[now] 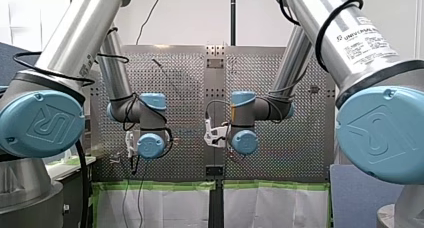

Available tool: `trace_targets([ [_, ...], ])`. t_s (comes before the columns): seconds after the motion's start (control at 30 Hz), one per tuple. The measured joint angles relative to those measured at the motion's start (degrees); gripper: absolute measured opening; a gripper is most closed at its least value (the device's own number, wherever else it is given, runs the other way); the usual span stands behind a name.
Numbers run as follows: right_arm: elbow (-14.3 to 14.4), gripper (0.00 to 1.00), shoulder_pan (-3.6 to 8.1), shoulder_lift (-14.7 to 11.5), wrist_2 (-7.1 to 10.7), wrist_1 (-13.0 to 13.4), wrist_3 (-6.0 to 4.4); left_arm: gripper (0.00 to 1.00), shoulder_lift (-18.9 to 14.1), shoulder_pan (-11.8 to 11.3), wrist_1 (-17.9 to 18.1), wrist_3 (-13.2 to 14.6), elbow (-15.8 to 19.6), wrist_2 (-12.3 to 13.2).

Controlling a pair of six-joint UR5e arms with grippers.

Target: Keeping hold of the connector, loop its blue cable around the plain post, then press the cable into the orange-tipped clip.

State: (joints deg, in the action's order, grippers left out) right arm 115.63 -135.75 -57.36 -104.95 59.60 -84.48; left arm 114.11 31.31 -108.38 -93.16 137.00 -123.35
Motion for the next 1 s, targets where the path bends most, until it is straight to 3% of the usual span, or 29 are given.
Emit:
trace_targets([
  [0.6,-0.03,0.00,0.00,0.00,0.00,0.00,0.00,0.00,0.03,0.04,-0.12,0.09,0.06,0.02],
  [1.0,-0.08,0.00,0.00,0.00,0.00,0.00,0.00,0.00,2.42,0.09,-3.99,0.44,0.43,0.78],
])
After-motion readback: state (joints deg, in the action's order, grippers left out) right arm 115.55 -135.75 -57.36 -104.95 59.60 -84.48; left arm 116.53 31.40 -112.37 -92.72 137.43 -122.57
